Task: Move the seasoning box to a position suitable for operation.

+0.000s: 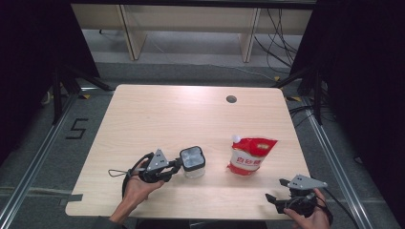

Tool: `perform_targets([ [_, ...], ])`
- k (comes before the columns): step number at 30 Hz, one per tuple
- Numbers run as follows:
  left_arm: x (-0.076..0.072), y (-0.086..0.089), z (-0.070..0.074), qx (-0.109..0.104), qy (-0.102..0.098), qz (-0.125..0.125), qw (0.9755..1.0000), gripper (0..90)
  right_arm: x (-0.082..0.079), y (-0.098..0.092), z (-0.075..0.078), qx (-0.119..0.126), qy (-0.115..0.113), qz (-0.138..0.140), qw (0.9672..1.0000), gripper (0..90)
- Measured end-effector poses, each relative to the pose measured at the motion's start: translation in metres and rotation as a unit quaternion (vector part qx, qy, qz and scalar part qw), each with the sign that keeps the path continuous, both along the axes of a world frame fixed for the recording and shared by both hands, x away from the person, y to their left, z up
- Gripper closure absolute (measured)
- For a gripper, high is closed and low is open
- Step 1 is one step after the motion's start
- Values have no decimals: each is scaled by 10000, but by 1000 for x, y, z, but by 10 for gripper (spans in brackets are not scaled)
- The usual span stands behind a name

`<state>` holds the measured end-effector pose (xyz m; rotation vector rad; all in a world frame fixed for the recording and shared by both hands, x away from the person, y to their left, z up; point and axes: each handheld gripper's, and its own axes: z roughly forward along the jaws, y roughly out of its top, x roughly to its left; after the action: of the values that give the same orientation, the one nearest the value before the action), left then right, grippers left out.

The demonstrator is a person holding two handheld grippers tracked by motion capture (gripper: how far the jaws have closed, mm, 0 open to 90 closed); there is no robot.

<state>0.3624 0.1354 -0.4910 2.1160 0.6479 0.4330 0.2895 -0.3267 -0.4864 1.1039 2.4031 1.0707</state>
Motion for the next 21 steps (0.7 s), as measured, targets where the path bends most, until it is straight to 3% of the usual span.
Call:
perform_targets([
  [2, -1, 0, -1, -158, 95, -43, 9998, 724, 0, 0, 0, 23, 19, 27, 10000, 220],
  [7, -5, 1, 0, -116, 20, -276, 9995, 724, 0, 0, 0, 13, 8, 28, 10000, 220],
  [8, -8, 2, 0, -89, 64, -338, 9994, 725, 0, 0, 1, -39, -90, 48, 9999, 221],
  [10, -10, 2, -1, -161, 134, -439, 9988, 725, 1, 1, 0, 13, -35, 69, 10000, 221],
  [13, -11, 2, -1, -175, 88, -523, 9984, 725, 1, 1, 0, 17, -20, 57, 10000, 222],
  [14, -12, 2, -2, -259, 177, -490, 9983, 725, 1, 1, 0, 1, -23, 49, 10000, 222],
  [15, -13, 2, -1, -201, 146, -544, 9982, 725, -2, 2, 0, 80, 32, -96, 9999, 222],
  [18, -15, 1, -1, -197, 148, -669, 9975, 725, -2, 3, 1, 88, 28, -97, 9999, 222],
  [21, -19, -2, -1, -234, 114, -863, 9959, 725, 0, 1, 1, 52, -52, 74, 9999, 223],
])
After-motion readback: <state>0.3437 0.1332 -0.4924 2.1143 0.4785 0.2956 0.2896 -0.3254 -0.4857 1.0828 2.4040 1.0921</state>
